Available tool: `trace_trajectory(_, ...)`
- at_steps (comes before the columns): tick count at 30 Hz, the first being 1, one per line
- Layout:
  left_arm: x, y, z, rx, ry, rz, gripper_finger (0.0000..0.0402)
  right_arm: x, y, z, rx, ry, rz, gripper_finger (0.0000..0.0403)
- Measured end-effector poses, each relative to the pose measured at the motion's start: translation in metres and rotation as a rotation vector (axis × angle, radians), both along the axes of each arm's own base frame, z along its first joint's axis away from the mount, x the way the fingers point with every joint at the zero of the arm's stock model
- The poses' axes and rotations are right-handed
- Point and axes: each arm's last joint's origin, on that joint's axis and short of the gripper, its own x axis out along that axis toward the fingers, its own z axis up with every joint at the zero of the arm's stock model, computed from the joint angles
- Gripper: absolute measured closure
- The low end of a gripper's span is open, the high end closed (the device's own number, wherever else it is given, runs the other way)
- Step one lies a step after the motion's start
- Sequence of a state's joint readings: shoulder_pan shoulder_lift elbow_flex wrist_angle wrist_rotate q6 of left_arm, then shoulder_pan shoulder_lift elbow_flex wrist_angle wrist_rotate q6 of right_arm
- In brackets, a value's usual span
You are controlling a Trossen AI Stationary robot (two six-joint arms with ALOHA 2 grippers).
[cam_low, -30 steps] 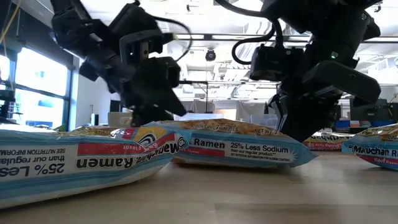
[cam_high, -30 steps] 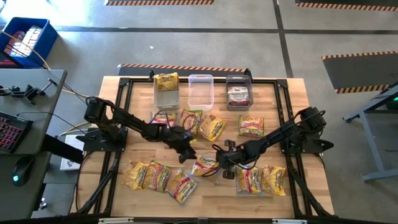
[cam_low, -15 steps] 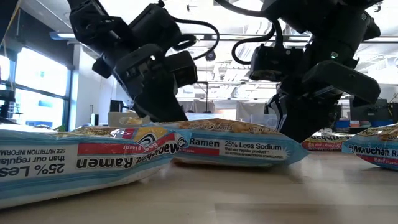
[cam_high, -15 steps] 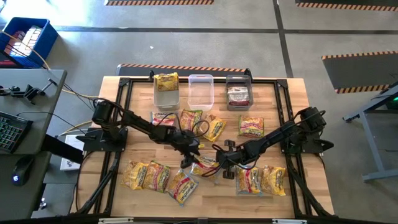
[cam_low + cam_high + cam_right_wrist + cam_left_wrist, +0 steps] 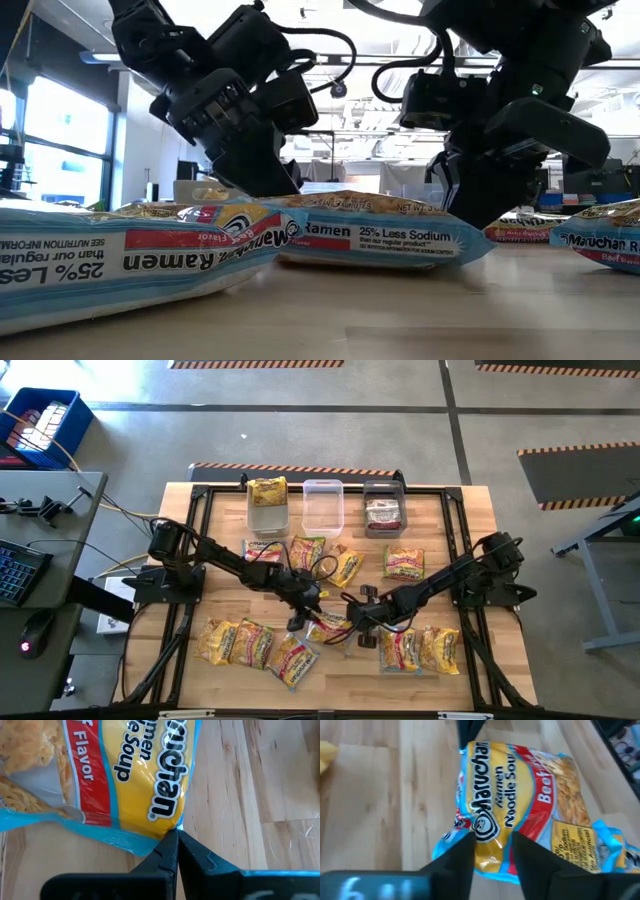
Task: Sort Maruchan noodles
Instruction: Put the middle blue noodle pack into the transparent white bin
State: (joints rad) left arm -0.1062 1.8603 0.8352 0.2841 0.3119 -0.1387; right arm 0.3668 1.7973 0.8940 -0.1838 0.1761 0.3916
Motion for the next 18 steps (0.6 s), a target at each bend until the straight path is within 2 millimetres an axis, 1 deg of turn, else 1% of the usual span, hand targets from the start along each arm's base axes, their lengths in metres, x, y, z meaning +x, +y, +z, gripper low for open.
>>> trace_trajectory(3,0.0,-0.001,0.0,0.0,-0.008,-0.023,0.0343,0.0,0.0,0.0,-0.008,-0.005,-0.005,0.0388)
trace_trajectory(5,0.0,-0.001,0.0,0.011,-0.016,-0.035,0.0376,0.0,0.0,0.002,-0.003,-0.009,-0.009,0.0374)
trace_trajectory(7,0.0,-0.001,0.0,0.022,-0.022,-0.043,0.0395,-0.003,-0.001,0.005,0.005,-0.002,-0.011,0.0355)
trace_trajectory(9,0.0,0.0,0.0,0.037,-0.027,-0.046,0.0395,-0.006,-0.002,0.013,0.014,0.002,-0.017,0.0333)
trace_trajectory(12,0.0,0.001,0.001,0.075,-0.043,-0.051,0.0399,-0.012,-0.005,0.032,0.019,-0.03,-0.061,0.0301)
trace_trajectory(14,0.001,0.002,0.003,0.118,-0.062,-0.04,0.04,-0.015,-0.007,0.041,0.024,-0.053,-0.091,0.028)
trace_trajectory(16,-0.001,0.003,0.007,0.168,-0.072,-0.036,0.0401,-0.014,-0.011,0.05,0.062,-0.092,-0.115,0.0258)
trace_trajectory(18,0.0,0.002,0.015,0.215,-0.121,-0.031,0.0401,-0.009,-0.016,0.056,0.131,-0.131,-0.139,0.0235)
